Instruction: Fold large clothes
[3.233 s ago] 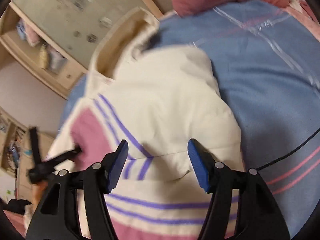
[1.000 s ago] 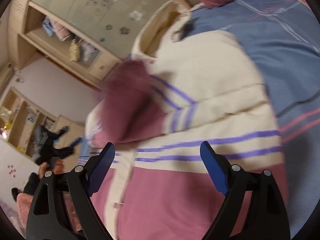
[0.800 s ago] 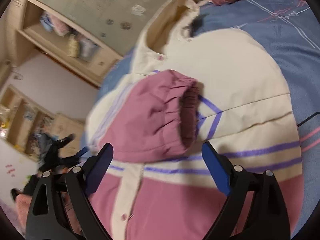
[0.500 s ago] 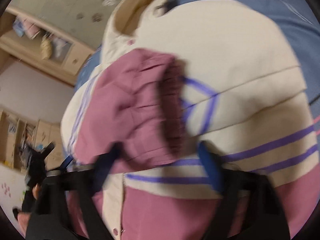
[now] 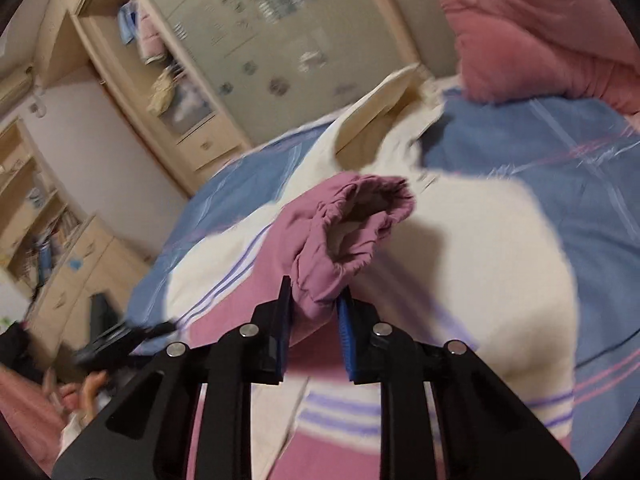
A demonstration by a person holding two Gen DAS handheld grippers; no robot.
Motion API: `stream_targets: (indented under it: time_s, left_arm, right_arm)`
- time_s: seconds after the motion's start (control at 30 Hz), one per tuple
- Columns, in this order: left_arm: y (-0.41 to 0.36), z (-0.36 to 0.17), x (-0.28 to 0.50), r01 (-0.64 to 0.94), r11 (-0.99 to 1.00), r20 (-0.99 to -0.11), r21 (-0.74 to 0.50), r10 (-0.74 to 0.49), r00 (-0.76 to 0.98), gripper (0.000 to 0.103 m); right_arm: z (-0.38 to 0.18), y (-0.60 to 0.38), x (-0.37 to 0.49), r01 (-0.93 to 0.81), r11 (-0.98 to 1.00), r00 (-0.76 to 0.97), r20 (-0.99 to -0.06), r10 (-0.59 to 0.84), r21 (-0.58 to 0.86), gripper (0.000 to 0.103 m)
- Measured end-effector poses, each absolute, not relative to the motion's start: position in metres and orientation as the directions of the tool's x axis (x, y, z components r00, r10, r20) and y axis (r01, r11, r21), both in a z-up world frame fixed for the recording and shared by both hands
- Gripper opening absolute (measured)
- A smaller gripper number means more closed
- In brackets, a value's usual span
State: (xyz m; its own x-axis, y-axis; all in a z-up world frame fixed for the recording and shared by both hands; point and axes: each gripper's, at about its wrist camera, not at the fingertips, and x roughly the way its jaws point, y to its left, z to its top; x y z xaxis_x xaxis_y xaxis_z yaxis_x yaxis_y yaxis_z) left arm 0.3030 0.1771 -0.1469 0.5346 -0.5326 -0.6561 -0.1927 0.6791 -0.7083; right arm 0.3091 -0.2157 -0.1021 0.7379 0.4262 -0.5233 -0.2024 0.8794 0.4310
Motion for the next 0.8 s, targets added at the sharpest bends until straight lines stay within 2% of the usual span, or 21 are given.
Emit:
stream_targets:
  time_s: [0.1, 0.17, 0.2, 0.3, 0.33, 0.37, 0.4, 0.53, 0.63, 0.73, 0.8]
  left_arm:
    - [0.187, -0.141, 0.296, -0.195, 0.632, -0.612, -0.75, -0.552, 0.566, 0.093]
    - [0.196, -0.137, 0.292, -0.201, 0.612, -0.594, -0.765, -0.549, 0.589, 0.093]
    - [0.2, -0.135, 0.29, -0.206, 0.602, -0.586, -0.772, -0.546, 0.599, 0.093]
    - [0.211, -0.129, 0.287, -0.225, 0.569, -0.564, -0.791, -0.534, 0.63, 0.093]
    - [0.213, -0.126, 0.287, -0.229, 0.556, -0.554, -0.799, -0.533, 0.639, 0.093]
    - [0.216, -0.123, 0.287, -0.228, 0.538, -0.537, -0.812, -0.534, 0.654, 0.093]
    - [0.217, -0.12, 0.287, -0.222, 0.526, -0.523, -0.821, -0.535, 0.664, 0.093]
    - [0.213, -0.116, 0.297, -0.222, 0.509, -0.513, -0.831, -0.55, 0.659, 0.093]
    - [0.202, -0.128, 0.306, -0.237, 0.483, -0.516, -0.843, -0.599, 0.612, 0.093]
    - [0.196, -0.137, 0.312, -0.263, 0.484, -0.533, -0.835, -0.59, 0.607, 0.093]
    - [0.2, -0.14, 0.316, -0.266, 0.454, -0.507, -0.85, -0.57, 0.647, 0.093]
  right_arm:
    - [-0.133, -0.229, 0.342, -0.074, 0.913, 0.707, -0.624, 0.331, 0.401, 0.022]
    - [-0.173, -0.242, 0.363, 0.006, 0.901, 0.615, -0.713, 0.338, 0.433, 0.023]
    - [-0.188, -0.249, 0.364, 0.026, 0.883, 0.589, -0.721, 0.366, 0.47, 0.023]
    - [-0.193, -0.259, 0.353, 0.02, 0.845, 0.604, -0.68, 0.415, 0.534, 0.041]
    - [-0.189, -0.261, 0.35, 0.015, 0.842, 0.606, -0.675, 0.421, 0.539, 0.056]
    - [-0.184, -0.264, 0.345, 0.015, 0.84, 0.616, -0.667, 0.419, 0.542, 0.066]
    - [-0.176, -0.267, 0.339, 0.027, 0.846, 0.637, -0.662, 0.396, 0.532, 0.069]
    - [-0.149, -0.268, 0.322, 0.03, 0.876, 0.703, -0.633, 0.324, 0.482, 0.07]
    - [-0.139, -0.257, 0.31, -0.012, 0.865, 0.709, -0.606, 0.361, 0.501, 0.07]
    - [-0.135, -0.24, 0.303, -0.084, 0.854, 0.701, -0.579, 0.416, 0.513, 0.07]
    - [-0.128, -0.221, 0.302, -0.145, 0.858, 0.685, -0.576, 0.446, 0.492, 0.07]
